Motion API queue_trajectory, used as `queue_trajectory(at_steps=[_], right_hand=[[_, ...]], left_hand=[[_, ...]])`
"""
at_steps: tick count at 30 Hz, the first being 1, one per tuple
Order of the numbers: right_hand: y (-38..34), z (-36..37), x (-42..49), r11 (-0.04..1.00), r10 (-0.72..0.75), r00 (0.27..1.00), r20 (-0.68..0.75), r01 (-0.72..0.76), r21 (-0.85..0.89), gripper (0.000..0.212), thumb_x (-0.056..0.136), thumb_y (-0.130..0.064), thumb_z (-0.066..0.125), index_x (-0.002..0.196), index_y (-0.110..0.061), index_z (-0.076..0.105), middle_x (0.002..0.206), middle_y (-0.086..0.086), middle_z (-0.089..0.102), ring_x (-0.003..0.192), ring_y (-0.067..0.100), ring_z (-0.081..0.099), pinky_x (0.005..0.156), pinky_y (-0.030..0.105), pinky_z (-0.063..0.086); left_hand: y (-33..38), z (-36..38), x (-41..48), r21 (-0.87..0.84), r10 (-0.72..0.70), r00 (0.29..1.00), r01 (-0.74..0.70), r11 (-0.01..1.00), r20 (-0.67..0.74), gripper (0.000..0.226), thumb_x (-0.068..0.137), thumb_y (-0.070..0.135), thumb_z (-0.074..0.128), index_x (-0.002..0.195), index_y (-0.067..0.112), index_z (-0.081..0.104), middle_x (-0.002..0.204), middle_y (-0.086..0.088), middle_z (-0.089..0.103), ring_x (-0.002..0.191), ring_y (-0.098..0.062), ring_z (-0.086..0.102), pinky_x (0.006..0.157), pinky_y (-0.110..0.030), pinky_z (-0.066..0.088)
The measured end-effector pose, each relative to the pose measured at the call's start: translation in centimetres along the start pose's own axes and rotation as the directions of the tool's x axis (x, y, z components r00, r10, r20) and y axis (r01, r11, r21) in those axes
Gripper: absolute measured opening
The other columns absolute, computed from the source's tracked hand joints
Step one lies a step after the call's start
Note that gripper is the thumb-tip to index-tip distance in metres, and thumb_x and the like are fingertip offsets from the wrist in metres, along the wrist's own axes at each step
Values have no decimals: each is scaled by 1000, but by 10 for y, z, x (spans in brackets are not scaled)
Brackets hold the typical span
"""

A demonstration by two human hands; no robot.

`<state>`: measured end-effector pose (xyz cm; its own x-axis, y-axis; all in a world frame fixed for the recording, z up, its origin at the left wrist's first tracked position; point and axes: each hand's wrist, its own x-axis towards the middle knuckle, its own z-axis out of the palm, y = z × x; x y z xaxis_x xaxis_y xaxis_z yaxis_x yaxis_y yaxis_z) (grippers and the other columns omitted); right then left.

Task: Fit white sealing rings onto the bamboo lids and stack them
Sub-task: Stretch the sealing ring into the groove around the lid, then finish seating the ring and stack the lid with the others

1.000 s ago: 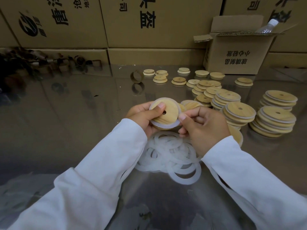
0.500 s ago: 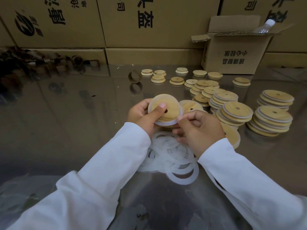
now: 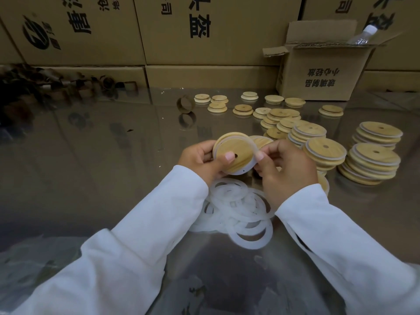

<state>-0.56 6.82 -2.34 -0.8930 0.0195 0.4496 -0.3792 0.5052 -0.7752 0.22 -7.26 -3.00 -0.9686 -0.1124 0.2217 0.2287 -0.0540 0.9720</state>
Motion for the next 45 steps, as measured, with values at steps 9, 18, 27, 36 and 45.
queue_trajectory(at_steps=[9,18,27,36,45], right_hand=[[-1,-3,0,999,31,999,41,-32,31,23,87,-17,59,69,-28,51,66,-8,62,66,7,62,71,31,54],[1,-2,0,964,139,988,63,-150,219,14,87,-18,59,76,-27,60,74,0,67,58,10,64,70,37,57],[1,1,-4,980,93,990,105,-109,167,20,85,-13,58,77,-31,58,73,-8,62,66,18,64,70,29,53],[2,1,-5,985,66,988,143,-88,149,14,86,-14,57,84,-28,59,74,-9,62,68,16,63,71,29,53],[4,3,-6,989,56,986,160,-76,127,13,86,-15,58,86,-29,59,75,-11,61,68,14,63,70,30,54]], left_hand=[[-1,-2,4,-145,-88,996,92,985,32,15,85,1,56,94,11,63,88,-8,68,77,-16,68,68,-25,57],[0,-9,13,-200,-100,992,83,976,-78,12,84,2,57,91,9,63,77,-2,70,69,-13,70,61,-24,57],[-12,-29,30,-72,-143,874,123,990,-464,23,84,9,64,105,8,55,102,-13,61,86,-25,62,53,-24,56],[-21,-38,37,251,-71,864,222,942,-499,26,82,16,67,105,13,56,99,-7,62,88,-26,61,77,-37,53],[-22,-46,38,651,0,883,346,676,-470,27,88,27,59,110,11,62,107,-10,63,88,-24,53,76,-29,39]])
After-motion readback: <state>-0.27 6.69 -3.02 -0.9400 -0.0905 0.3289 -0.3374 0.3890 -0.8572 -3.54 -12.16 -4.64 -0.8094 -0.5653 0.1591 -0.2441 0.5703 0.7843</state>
